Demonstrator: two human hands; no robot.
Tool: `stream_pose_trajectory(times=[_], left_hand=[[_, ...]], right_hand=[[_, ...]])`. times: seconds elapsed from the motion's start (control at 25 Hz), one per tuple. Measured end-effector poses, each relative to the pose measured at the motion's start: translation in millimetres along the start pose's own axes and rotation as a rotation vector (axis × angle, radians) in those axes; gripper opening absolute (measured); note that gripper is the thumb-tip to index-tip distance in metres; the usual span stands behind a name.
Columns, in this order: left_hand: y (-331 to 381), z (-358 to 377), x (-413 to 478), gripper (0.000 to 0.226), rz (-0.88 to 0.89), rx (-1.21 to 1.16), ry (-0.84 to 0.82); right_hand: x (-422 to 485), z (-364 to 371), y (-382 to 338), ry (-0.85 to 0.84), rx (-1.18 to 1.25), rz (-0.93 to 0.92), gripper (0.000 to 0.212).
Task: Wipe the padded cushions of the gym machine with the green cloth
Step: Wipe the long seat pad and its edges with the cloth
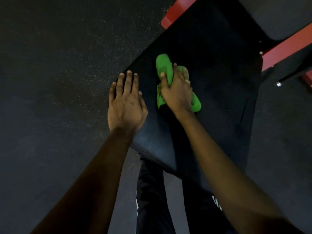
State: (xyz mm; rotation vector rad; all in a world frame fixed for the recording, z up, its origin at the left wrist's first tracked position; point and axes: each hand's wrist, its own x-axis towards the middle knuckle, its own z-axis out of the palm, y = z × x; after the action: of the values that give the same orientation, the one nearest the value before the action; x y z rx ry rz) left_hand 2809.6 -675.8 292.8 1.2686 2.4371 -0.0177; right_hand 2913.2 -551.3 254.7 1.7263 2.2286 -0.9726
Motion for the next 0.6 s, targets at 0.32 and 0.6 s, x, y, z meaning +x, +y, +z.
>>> stream_pose_trajectory(times=[0.32, 0.6], left_hand=[[0, 1, -1, 0.056, 0.01, -0.006, 0.018], [0, 2, -2, 0.057, 0.034, 0.031, 0.002]], right_hand=[[-163, -29, 103, 0.072, 0.015, 0.236, 0.062], [-44, -9, 33, 0.027, 0.018, 0.014, 0.063]])
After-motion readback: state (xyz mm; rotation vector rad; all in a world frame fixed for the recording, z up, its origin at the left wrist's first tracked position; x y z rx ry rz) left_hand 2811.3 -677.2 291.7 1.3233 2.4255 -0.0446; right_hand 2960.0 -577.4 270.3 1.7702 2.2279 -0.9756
